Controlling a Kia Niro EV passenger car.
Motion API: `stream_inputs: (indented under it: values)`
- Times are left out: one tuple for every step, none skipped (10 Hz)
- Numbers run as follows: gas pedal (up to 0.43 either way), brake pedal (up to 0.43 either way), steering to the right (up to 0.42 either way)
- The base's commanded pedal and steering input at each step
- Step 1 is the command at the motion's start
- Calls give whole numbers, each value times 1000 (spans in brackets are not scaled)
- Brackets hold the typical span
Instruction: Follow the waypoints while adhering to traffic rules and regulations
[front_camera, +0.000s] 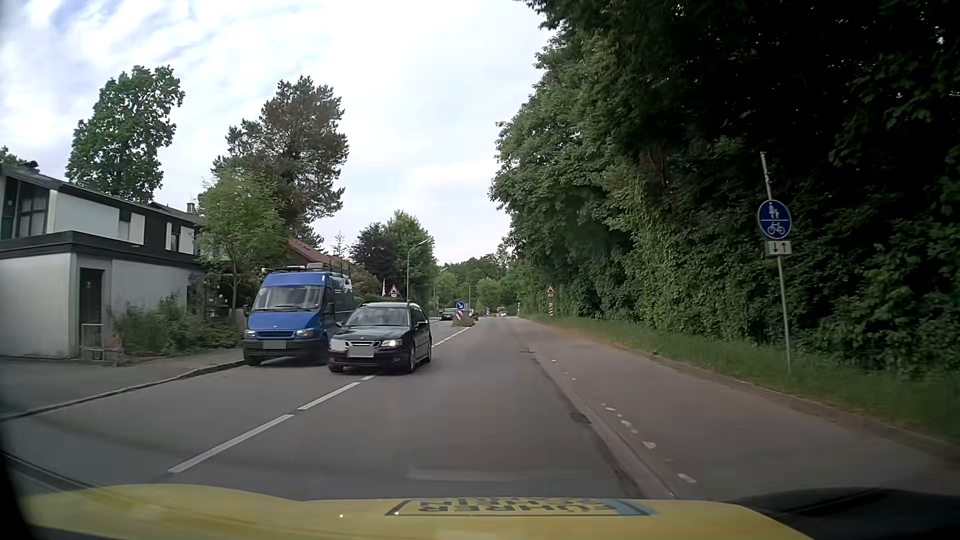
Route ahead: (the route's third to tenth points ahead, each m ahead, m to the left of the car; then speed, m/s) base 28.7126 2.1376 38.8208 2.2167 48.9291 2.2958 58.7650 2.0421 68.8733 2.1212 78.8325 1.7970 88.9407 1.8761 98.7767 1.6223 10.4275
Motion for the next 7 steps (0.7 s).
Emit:
stream_inputs:
  values:
    - [79,0,2]
    - [79,0,3]
    - [79,0,1]
    - [79,0,1]
    - [79,0,1]
    - [79,0,1]
    - [79,0,1]
